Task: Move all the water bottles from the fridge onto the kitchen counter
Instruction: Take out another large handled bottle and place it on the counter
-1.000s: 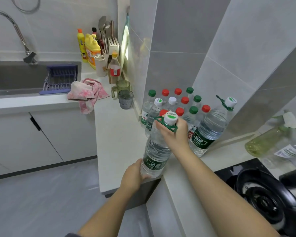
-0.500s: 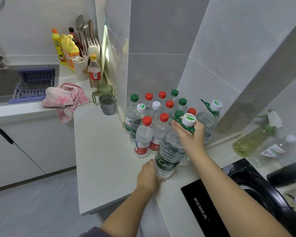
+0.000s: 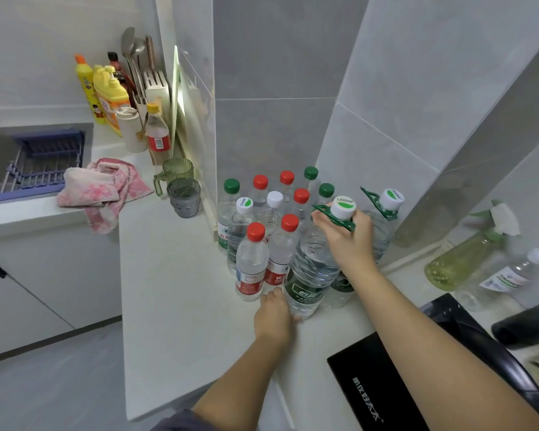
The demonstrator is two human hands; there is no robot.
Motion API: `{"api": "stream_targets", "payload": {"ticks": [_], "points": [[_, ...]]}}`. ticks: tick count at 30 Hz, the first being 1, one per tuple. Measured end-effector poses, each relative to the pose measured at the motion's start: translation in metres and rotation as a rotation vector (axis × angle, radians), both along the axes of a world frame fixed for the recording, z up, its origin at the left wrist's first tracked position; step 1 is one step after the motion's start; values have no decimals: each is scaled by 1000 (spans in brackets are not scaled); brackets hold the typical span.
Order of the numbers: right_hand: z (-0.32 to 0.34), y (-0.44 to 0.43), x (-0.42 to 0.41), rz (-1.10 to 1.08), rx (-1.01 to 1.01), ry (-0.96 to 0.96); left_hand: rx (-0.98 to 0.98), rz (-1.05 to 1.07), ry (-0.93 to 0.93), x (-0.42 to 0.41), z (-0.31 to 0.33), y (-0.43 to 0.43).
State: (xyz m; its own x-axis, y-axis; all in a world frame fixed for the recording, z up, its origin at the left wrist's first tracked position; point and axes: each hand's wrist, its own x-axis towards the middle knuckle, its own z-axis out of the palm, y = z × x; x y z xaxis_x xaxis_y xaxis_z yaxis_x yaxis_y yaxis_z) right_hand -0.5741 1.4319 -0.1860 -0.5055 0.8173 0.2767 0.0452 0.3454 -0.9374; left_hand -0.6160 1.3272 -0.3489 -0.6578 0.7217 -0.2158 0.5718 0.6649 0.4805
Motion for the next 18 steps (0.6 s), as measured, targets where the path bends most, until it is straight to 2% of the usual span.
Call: {"api": "stream_targets", "payload": {"ticks": [6,11,18], "points": [[-1,3,1,30,22,-3,-32,15,24,2,4,5],[1,-7,14,12,145,-83,-16,3,42,2,2,0],[-14,-11,25,96,104,-153,-77,-58,118,-2,1,6]]}}
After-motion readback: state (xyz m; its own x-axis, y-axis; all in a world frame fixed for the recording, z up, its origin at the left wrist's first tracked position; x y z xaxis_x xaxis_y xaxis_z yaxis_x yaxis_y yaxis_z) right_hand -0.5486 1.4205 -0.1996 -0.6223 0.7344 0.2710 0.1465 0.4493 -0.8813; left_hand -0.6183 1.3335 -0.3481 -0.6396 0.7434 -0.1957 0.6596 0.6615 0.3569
